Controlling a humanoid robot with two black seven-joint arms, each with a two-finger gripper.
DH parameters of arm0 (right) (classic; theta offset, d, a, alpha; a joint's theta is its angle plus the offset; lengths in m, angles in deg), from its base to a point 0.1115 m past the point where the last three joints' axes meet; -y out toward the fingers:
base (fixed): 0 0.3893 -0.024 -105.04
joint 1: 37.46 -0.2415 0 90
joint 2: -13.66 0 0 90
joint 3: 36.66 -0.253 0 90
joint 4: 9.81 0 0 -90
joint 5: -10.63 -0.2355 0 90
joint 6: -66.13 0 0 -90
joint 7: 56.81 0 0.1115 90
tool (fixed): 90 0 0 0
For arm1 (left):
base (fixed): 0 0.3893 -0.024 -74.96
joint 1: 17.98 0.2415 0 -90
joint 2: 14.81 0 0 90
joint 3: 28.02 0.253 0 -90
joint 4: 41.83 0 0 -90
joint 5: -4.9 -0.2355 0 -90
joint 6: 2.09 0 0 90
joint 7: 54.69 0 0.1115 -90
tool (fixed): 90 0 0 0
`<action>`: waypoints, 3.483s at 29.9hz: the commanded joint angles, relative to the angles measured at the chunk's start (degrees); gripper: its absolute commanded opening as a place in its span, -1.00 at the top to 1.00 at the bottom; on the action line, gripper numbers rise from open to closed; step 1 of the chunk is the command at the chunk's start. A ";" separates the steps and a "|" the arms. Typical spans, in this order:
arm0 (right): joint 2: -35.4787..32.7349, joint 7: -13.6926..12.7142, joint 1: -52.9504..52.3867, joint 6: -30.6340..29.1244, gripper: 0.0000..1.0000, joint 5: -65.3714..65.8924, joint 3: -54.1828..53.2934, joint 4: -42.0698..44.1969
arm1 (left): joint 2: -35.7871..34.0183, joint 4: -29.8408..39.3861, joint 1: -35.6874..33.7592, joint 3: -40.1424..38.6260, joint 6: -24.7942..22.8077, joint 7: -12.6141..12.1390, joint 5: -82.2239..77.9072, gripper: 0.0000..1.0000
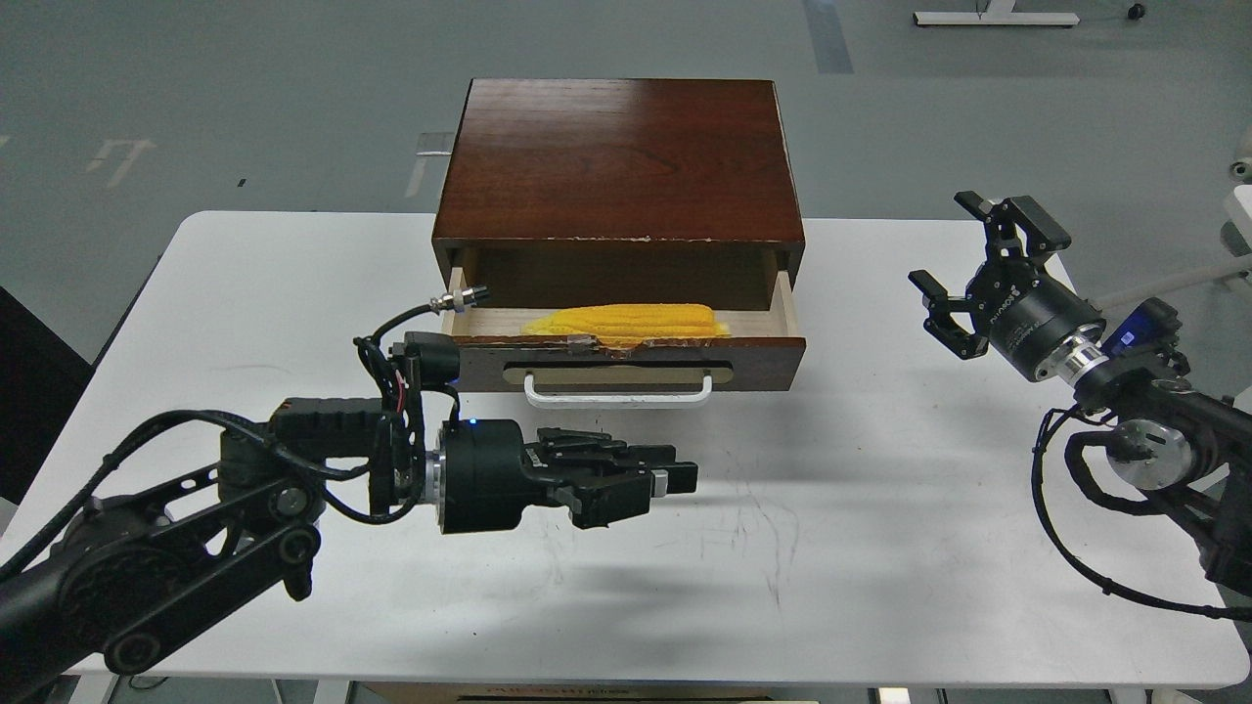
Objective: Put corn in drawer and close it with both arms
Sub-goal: 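Bring the left gripper to the front of the drawer handle, then push the drawer front with the left gripper into the chest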
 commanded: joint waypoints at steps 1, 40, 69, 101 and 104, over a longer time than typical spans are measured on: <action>0.01 0.00 0.10 0.01 -1.00 0.07 0.08 -0.08 | -0.22 -0.40 2.33 0.95 0.00 -2.29 1.18 1.00; 0.53 0.00 0.27 0.01 -1.00 0.07 0.43 -0.17 | 1.18 -12.17 4.00 -1.78 5.85 -9.33 25.44 1.00; 0.53 0.00 1.42 0.01 -1.00 0.16 0.52 -0.52 | 3.65 -16.92 3.21 -3.98 7.79 -9.51 26.93 1.00; 0.45 0.00 2.65 0.01 -1.00 0.16 0.52 -0.69 | 6.55 -21.23 2.95 -7.05 13.58 -10.82 29.83 1.00; 0.53 0.00 2.73 0.01 -1.00 0.16 0.52 -0.70 | 6.55 -21.31 2.95 -7.05 13.76 -10.91 29.92 1.00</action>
